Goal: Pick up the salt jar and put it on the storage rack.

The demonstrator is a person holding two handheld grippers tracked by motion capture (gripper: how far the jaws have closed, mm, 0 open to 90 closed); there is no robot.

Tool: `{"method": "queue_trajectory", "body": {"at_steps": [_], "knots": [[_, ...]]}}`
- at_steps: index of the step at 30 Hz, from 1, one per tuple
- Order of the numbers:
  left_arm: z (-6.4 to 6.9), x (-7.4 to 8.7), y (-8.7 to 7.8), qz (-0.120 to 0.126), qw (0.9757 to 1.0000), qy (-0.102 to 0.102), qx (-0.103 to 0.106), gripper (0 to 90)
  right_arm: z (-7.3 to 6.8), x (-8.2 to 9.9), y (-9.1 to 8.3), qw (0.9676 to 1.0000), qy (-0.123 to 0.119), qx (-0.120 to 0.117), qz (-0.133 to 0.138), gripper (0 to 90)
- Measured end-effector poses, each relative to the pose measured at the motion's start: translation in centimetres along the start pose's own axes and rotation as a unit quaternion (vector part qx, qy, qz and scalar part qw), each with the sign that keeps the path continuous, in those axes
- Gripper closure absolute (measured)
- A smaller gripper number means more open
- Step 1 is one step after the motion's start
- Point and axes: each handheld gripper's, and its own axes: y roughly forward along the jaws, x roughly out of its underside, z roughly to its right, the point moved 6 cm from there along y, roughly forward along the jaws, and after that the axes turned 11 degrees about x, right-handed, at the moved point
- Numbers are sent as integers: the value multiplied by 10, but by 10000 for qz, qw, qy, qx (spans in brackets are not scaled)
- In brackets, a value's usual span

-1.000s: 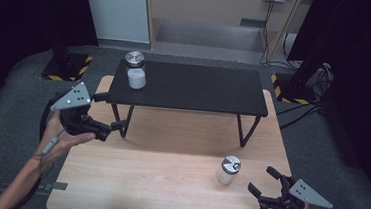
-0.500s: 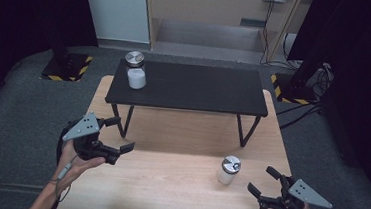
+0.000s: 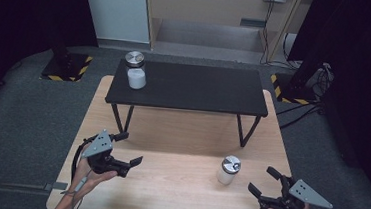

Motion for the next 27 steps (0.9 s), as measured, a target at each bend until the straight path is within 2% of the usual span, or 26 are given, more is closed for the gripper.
{"method": "queue_trajectory", "body": {"at_steps": [9,13,18,23,27], "knots": [[3,10,4,-55,10000,69,18,32,1,-1,1,10000,-20,33,-3,69],[1,15,3,-12,10000,-34,30,32,2,-3,1,10000,-17,59,23,69],[1,18,1,-34,10000,-17,2,31,1,-3,3,10000,-39,74,5,69],[2,21,-1,58,10000,-42,11,31,1,-3,3,9999,-76,89,-10,69],[3,21,2,-43,10000,64,-3,31,1,-4,3,9999,-61,105,5,69]]}}
